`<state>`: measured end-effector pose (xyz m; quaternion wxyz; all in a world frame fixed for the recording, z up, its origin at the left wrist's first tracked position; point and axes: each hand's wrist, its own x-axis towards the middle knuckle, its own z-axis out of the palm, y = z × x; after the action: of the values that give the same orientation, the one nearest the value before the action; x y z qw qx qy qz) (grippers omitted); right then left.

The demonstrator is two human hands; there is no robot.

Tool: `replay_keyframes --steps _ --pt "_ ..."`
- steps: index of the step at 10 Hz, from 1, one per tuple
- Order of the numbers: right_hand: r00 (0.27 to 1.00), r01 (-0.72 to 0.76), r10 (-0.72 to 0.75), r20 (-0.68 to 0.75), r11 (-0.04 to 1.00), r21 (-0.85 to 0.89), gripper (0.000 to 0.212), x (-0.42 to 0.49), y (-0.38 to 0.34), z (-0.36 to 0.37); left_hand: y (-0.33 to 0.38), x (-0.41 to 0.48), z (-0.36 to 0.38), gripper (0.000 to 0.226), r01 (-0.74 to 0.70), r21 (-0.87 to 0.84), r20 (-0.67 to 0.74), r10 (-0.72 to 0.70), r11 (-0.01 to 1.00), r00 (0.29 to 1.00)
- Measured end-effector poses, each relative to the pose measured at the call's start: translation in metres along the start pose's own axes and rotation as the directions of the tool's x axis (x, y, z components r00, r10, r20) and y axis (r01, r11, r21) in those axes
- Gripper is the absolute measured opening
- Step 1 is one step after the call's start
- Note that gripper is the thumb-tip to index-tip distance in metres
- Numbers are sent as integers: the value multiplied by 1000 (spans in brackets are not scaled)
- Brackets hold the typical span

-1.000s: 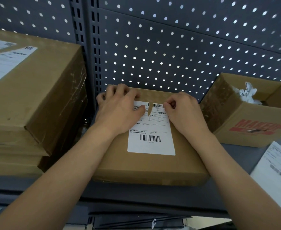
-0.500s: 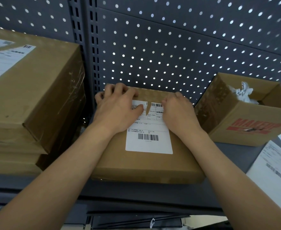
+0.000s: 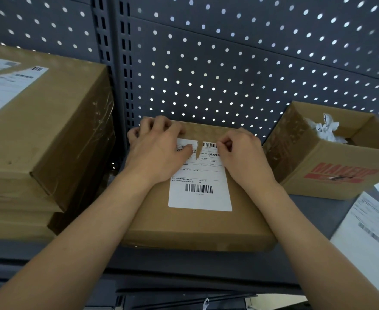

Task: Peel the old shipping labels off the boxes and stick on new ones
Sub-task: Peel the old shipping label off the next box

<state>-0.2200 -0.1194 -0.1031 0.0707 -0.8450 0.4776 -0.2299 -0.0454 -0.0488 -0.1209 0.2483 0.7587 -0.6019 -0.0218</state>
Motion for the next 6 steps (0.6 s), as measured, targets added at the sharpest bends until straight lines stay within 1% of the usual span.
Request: replay_keyframes --steps 2,4,5,6 --pt "1000 10 -11 -11 999 -32 17 0 1 2 1 0 0 42 3 10 -2 -3 1000 1000" --pt "1000 -9 9 14 1000 -12 15 0 3 4 1 0 -1 42 1 8 -9 0 1000 1000" --pt "1000 -4 4 0 999 36 17 -1 2 2 1 0 -1 42 -1 8 -7 1 1000 1000" --pt "1000 -11 10 16 1000 23 34 -2 2 3 1 0 -1 42 -1 5 -9 1 1000 1000"
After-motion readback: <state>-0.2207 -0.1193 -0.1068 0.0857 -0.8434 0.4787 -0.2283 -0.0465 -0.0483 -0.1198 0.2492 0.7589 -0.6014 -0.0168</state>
